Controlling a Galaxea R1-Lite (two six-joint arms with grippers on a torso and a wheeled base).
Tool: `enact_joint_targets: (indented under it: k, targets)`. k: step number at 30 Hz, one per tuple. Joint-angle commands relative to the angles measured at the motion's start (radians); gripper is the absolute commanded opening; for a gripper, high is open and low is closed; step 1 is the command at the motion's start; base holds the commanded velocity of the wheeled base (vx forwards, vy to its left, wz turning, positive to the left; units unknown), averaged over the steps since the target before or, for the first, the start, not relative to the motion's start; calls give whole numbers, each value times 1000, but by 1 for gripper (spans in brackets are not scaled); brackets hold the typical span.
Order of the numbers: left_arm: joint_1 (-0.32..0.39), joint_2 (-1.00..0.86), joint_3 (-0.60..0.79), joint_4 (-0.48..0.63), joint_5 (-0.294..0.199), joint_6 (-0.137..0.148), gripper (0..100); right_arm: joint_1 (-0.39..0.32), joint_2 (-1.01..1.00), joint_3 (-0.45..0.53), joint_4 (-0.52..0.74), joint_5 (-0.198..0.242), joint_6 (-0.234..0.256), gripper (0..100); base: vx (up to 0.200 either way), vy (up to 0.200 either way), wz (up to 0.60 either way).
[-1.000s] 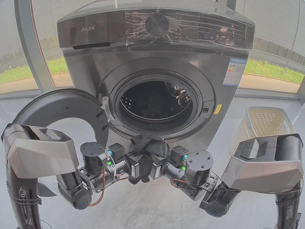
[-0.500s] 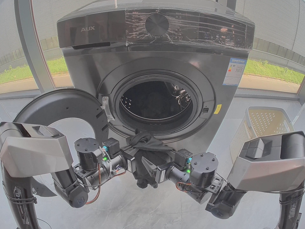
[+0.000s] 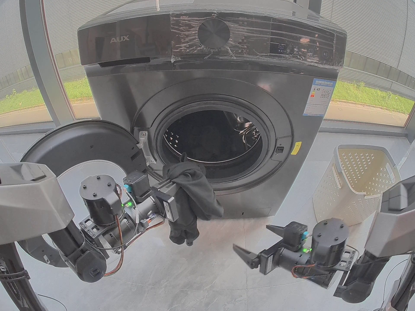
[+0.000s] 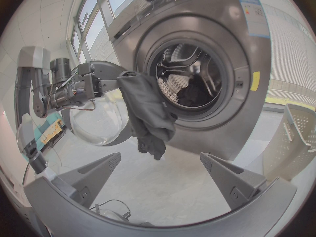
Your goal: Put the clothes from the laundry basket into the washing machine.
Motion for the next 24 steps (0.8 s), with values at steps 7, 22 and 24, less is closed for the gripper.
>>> enact_joint_targets:
  k: [7, 22, 24]
  targets:
    - [-74, -232, 128, 2, 95, 12, 0, -188, -149, 106, -5, 34, -15, 100, 0, 0, 0]
    - [-194, -226, 265, -1, 221, -51, 0, -177, -172, 112, -5, 34, -4, 100, 0, 0, 0]
    - [-192, -222, 275, -1, 222, -52, 0, -178, -171, 119, -5, 32, 1, 100, 0, 0, 0]
